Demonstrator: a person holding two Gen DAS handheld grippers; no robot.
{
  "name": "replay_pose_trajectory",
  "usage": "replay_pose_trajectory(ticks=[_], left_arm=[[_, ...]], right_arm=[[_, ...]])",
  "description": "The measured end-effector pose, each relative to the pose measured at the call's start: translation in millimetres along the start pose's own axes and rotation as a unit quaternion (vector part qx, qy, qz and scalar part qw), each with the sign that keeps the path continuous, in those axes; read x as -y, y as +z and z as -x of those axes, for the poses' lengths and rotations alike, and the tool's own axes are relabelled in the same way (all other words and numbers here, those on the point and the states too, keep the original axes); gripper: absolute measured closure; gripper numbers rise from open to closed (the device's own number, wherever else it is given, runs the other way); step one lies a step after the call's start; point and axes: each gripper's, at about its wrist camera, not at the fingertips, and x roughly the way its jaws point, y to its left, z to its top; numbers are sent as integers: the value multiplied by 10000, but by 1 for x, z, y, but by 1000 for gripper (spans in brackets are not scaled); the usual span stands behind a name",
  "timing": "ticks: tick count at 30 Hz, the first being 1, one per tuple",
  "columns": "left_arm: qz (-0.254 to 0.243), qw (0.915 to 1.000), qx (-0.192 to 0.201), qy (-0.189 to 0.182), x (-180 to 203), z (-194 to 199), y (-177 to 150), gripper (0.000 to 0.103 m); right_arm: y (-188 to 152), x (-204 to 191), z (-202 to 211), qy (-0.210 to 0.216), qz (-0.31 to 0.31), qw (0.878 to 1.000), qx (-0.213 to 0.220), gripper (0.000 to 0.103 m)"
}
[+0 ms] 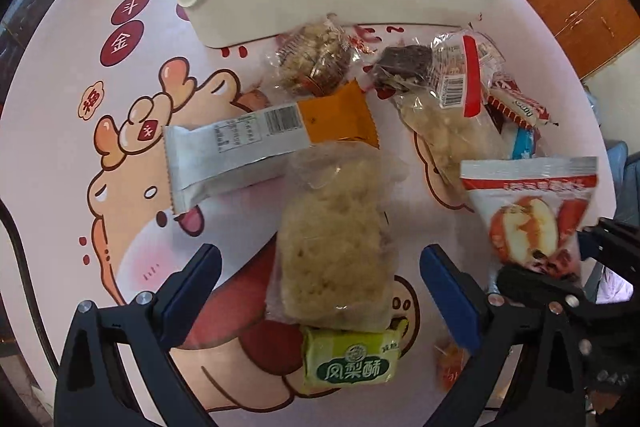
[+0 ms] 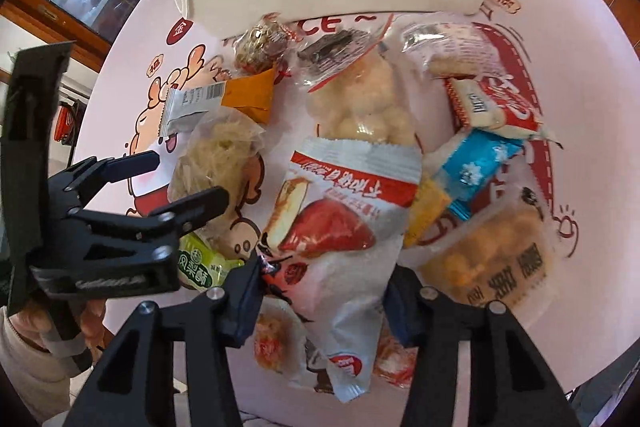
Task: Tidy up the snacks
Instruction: 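Grasp floss bread bag with left gripper while right grasps apple-print bag, drop both in tray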
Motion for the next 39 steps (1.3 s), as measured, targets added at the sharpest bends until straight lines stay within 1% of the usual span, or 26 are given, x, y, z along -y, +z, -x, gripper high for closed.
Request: replay_pose_trajectory(ticks=[3,5,6,8,9,10,15,17,20,23,26,29,31,33,36,39], left_arm=[[-24,9999,-92,86,7,-8,1,13],[-56,9997,-154,164,14,-13,1,24],[-65,9996,-189,195,17,-17,0,27],[-79,9992,-296,240,21,-23,-1,41],[-96,9989,-304,355,27,-25,-5,42],[-133,9986,-273,434,29,-26,-7,47],[-86,9981,-201,583,37,-23,-15,48],[-89,9974,-69,705,37,-9,-22,48],[-64,9968,143,783,41,14,-26,48],[-36,9958,420,810,48,44,-26,48],[-50,9933,785,844,50,82,-19,48],[-68,9879,1207,968,51,125,-6,48],[-79,9849,1404,1007,53,145,8,48],[-116,9800,1671,1072,56,168,25,48],[-153,9732,1989,1143,58,195,50,48],[-153,9656,2311,1179,57,220,81,48]], right_arm=[[-4,2,4,-7,-23,10000,46,52],[-6,5,6,-2,-42,10000,47,52],[-7,7,7,-5,-50,10000,54,52],[-8,10,8,3,-68,10000,60,52],[-9,10,7,3,-75,10000,64,52],[-10,11,8,6,-80,9999,72,52],[-13,13,12,27,-73,9999,119,53],[-14,12,18,41,-38,9999,164,53],[-15,9,28,86,37,9996,256,53],[-14,6,44,145,135,9991,383,53],[-6,1,64,225,242,9979,556,53],[9,-2,89,274,366,9955,825,53],[23,-4,110,263,440,9929,1071,53],[38,-4,127,230,486,9902,1290,53],[68,-3,156,88,536,9840,1695,53],[102,-3,179,-178,549,9751,2143,53]])
